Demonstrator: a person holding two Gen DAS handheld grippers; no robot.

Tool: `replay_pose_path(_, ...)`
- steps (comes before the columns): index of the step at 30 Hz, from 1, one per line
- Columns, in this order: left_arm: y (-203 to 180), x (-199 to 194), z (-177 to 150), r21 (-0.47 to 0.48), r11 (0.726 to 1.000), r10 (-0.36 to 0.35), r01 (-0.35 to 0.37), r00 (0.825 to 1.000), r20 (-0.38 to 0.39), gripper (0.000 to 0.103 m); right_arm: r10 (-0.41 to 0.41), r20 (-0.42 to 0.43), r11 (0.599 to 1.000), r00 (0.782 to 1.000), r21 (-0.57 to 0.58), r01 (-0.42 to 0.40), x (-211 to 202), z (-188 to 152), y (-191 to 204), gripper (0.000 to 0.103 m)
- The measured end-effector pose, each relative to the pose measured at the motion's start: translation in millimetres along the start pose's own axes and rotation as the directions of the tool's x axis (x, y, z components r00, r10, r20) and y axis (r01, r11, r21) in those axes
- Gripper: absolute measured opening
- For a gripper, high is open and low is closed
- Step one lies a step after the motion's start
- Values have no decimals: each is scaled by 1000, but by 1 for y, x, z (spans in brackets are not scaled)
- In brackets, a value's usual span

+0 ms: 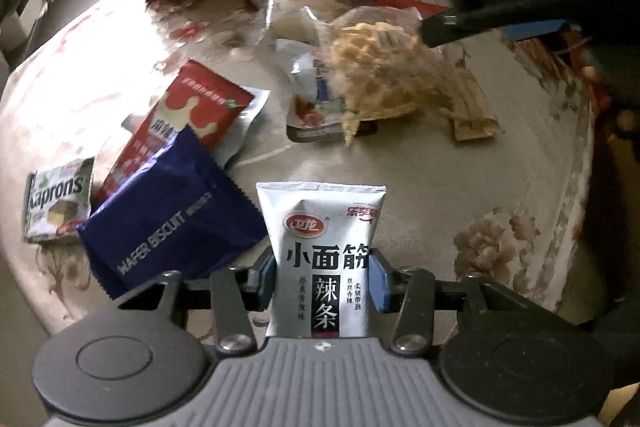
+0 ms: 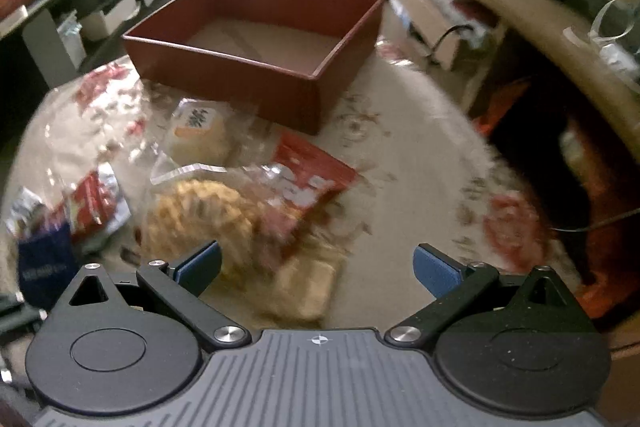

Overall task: Organize snacks
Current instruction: 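Grasp the white spicy strip pack with the left gripper while the right gripper grasps the waffle bag, then lift both packs and carry them toward the red box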

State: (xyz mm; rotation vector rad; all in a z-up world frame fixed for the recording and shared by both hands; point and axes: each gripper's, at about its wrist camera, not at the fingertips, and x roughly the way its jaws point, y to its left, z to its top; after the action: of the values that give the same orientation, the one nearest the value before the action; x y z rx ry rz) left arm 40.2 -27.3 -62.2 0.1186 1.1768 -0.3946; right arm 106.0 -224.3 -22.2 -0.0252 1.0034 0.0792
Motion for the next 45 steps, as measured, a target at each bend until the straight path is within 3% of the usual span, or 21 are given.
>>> replay_pose_path(4,8,0,1,-36,999,-19,19,1000,-2,49,78,-45,996,996,-38,-80,24,17,18,103)
replay_pose_path(6,12,4,3,-51,998,-34,34,999,-4,49,71,-74,996,995,-54,-75,37,22,26,103)
replay_pose_path(11,13,3,4,-64,997,-49,49,999,-3,50,154,-138,988,978,43,-150,56,24,31,103)
replay_pose_path(16,10,1,0,-53,998,-37,37,999,4,56,125,-118,991,985,-31,-130,49,26,51,103)
replay_pose_path(18,3,2,-2,-26,999,-26,26,1000,4,69,101,-123,990,987,-84,-112,51,24,59,103)
replay_pose_path(22,-17,7,-5,50,998,23,-23,1000,8,81,28,-149,986,988,-157,-52,68,15,67,103)
replay_pose_path(25,-24,7,-7,81,995,58,-58,998,12,75,-24,-136,975,990,-221,-6,65,8,72,103)
replay_pose_path(27,-24,3,-8,74,993,91,-92,996,18,56,-12,-137,974,990,-227,-20,60,4,67,101)
replay_pose_path(29,-16,0,-6,32,996,83,-84,996,18,51,-2,-138,970,990,-240,-31,54,0,61,95)
replay_pose_path(35,-13,-11,-10,-31,995,94,-93,995,37,47,28,-136,976,990,-213,-56,31,-15,47,87)
replay_pose_path(45,-14,-54,-7,-106,987,130,-117,984,124,46,82,-50,991,995,-103,-86,-19,-38,19,86)
